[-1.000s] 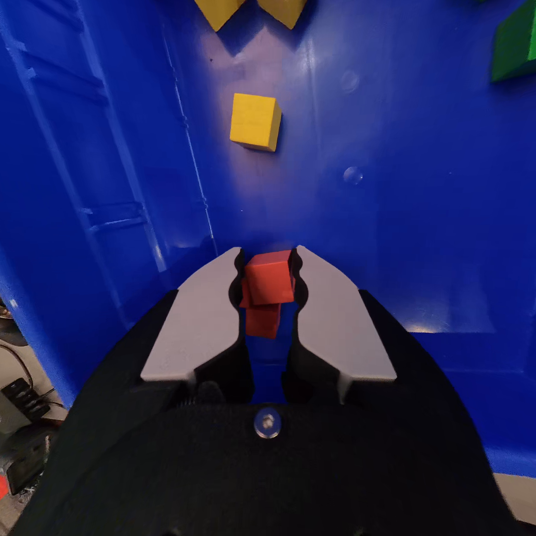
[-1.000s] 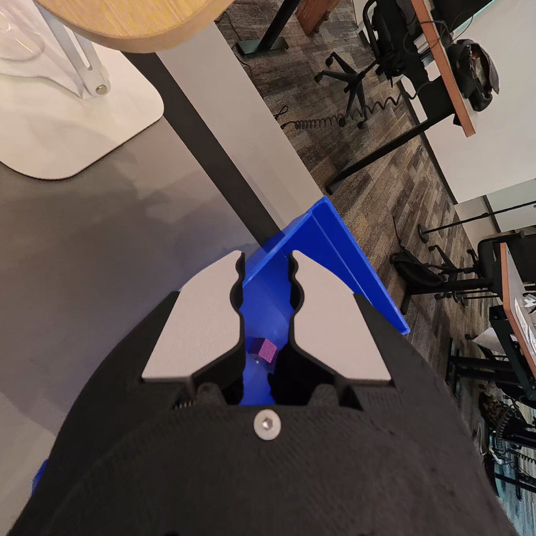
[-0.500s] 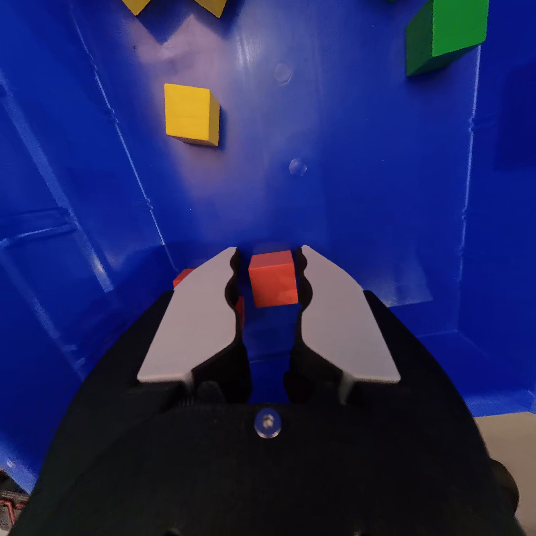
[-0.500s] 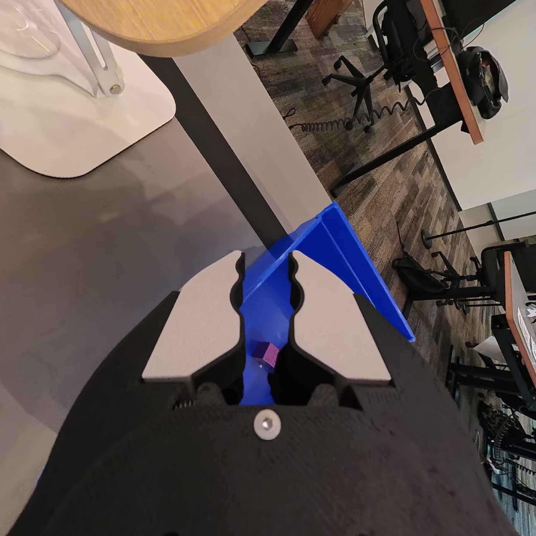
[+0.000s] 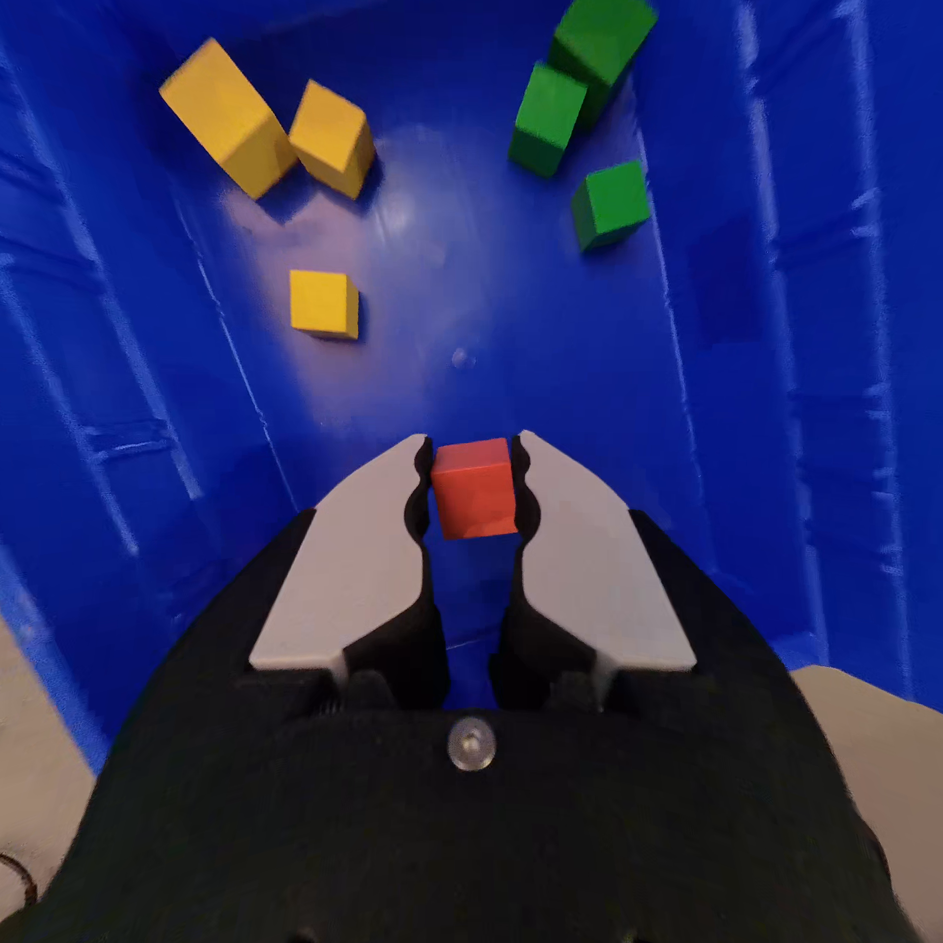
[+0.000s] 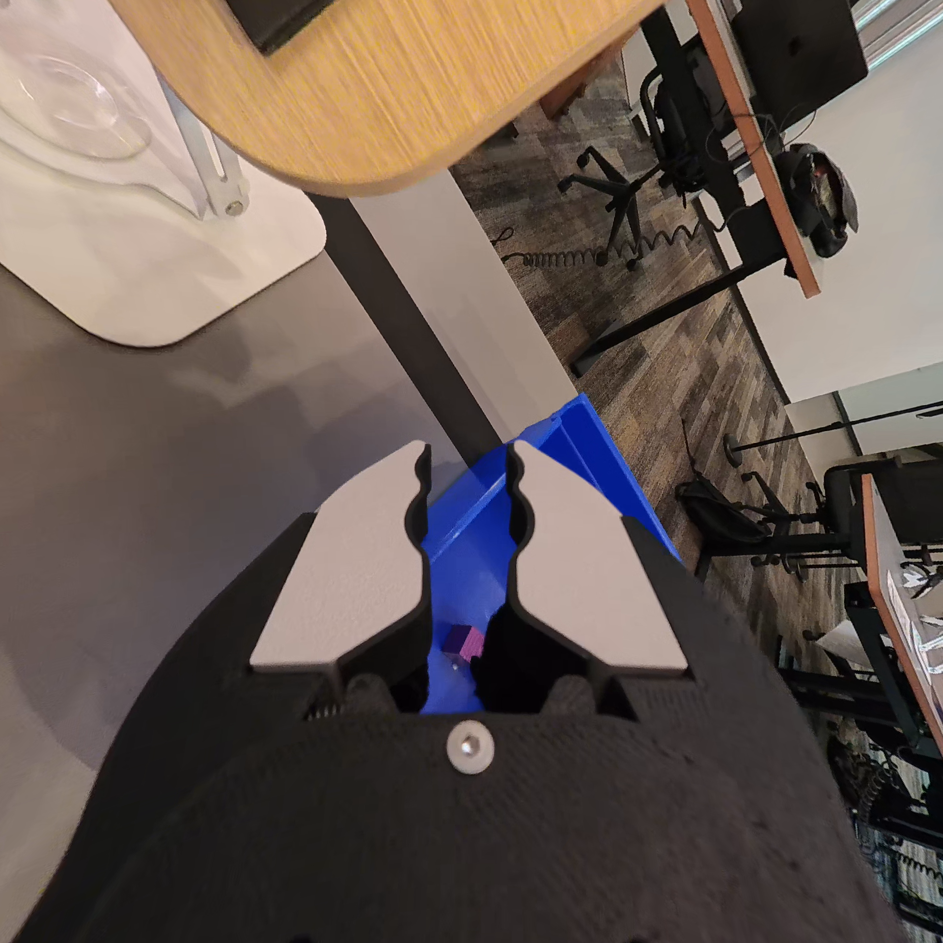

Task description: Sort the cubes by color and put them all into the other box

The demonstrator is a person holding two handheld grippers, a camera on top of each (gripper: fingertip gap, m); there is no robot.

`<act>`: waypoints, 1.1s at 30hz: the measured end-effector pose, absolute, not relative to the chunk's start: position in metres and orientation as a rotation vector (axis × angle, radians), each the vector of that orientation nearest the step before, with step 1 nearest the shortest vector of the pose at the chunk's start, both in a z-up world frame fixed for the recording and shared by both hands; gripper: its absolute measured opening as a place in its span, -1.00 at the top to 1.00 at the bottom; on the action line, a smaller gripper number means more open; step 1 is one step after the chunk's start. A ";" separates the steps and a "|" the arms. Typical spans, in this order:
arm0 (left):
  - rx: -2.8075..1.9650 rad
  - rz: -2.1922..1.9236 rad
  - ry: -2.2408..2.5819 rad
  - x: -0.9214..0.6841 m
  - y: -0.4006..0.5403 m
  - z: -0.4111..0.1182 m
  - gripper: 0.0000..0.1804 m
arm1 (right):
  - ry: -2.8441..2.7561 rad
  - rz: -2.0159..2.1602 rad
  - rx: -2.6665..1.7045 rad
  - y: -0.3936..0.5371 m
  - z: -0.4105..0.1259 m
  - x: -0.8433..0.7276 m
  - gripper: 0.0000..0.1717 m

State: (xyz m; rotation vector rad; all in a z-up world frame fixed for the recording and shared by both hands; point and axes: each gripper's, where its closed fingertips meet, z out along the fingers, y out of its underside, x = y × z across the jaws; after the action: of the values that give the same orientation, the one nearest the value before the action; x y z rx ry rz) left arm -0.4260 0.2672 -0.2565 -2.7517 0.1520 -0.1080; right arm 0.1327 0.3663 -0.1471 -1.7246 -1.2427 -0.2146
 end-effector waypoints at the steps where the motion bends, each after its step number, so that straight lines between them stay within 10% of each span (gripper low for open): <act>1: -2.722 -0.121 0.146 -0.425 0.269 -0.250 0.67 | -1.243 -0.214 -1.714 0.366 -0.146 0.131 0.68; 18: -1.922 -0.934 0.620 -0.207 0.264 -0.068 0.67 | -1.328 0.050 -1.273 0.287 -0.086 0.012 0.59; 33: -1.661 -1.524 0.776 -0.053 0.218 -0.055 0.68 | -1.301 0.148 -0.997 0.229 -0.075 -0.055 0.50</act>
State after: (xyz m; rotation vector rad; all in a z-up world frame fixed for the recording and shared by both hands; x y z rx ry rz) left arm -0.0532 0.2175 -0.0552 -1.6612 0.7763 -1.5242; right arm -0.0547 0.2290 -0.0746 -0.9969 -1.3008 0.1479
